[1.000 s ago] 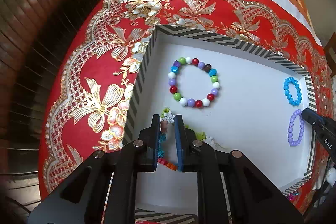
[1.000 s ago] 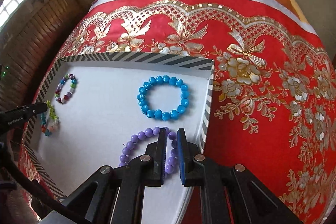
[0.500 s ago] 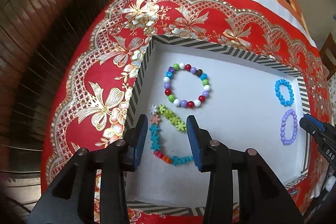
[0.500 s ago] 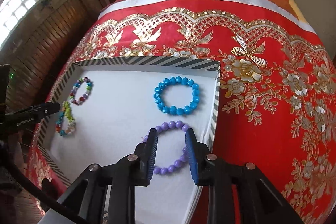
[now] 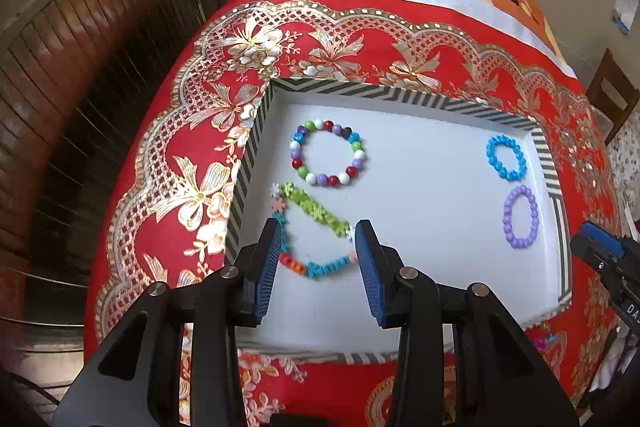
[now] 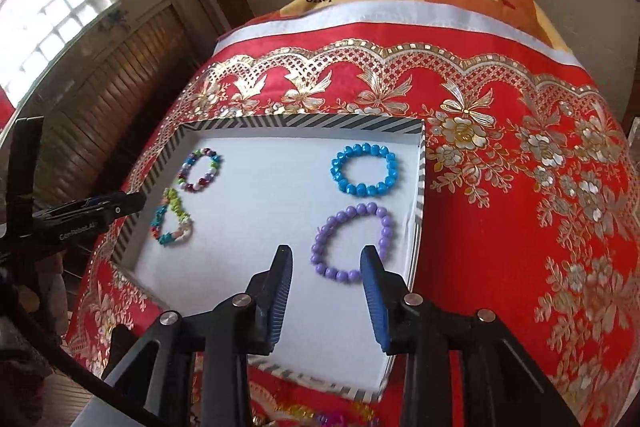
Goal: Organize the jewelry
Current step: 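Move both open tools back over the remaining jewelry pile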
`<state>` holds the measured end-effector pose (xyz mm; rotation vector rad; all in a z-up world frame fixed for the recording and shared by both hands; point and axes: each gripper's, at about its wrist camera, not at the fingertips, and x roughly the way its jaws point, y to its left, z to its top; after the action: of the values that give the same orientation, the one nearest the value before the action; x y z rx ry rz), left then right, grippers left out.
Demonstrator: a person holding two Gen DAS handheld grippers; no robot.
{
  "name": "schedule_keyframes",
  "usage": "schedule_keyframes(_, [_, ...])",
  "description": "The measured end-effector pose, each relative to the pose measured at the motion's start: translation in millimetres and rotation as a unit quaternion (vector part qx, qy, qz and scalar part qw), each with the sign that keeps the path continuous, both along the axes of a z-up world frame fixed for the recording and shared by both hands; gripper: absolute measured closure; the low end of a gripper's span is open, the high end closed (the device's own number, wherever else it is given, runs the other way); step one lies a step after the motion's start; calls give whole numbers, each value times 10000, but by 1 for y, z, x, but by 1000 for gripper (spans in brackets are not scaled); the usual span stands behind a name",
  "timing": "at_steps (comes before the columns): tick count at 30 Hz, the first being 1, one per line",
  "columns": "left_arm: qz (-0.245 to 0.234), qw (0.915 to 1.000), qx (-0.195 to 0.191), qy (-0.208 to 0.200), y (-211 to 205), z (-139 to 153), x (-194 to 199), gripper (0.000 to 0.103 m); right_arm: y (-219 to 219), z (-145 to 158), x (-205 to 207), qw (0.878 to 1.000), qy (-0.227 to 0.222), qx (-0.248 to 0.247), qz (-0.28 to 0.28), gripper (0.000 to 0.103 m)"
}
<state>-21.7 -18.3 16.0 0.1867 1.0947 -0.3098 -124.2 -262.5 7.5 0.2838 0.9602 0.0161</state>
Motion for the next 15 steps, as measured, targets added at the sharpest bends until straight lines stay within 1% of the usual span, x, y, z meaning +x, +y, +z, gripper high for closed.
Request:
schedule_keyframes(5, [-60,9999,-113,63,5,5,-17,65,4,3,-21,10000,-15,1,-62,67])
schedule_keyframes(8, [-87,9995,-239,166,13,8,-29,65,5,5,-34,10000,-17,18,-95,65])
schedule_keyframes(11, [-106,9993,-260,240,19,8,-41,65,7,5,-50,9999,-11,50,-102,64])
schedule_keyframes(15, [-155,9983,-346,438,33,5,-61,65,13,3,-72,10000,77,28,-46,63])
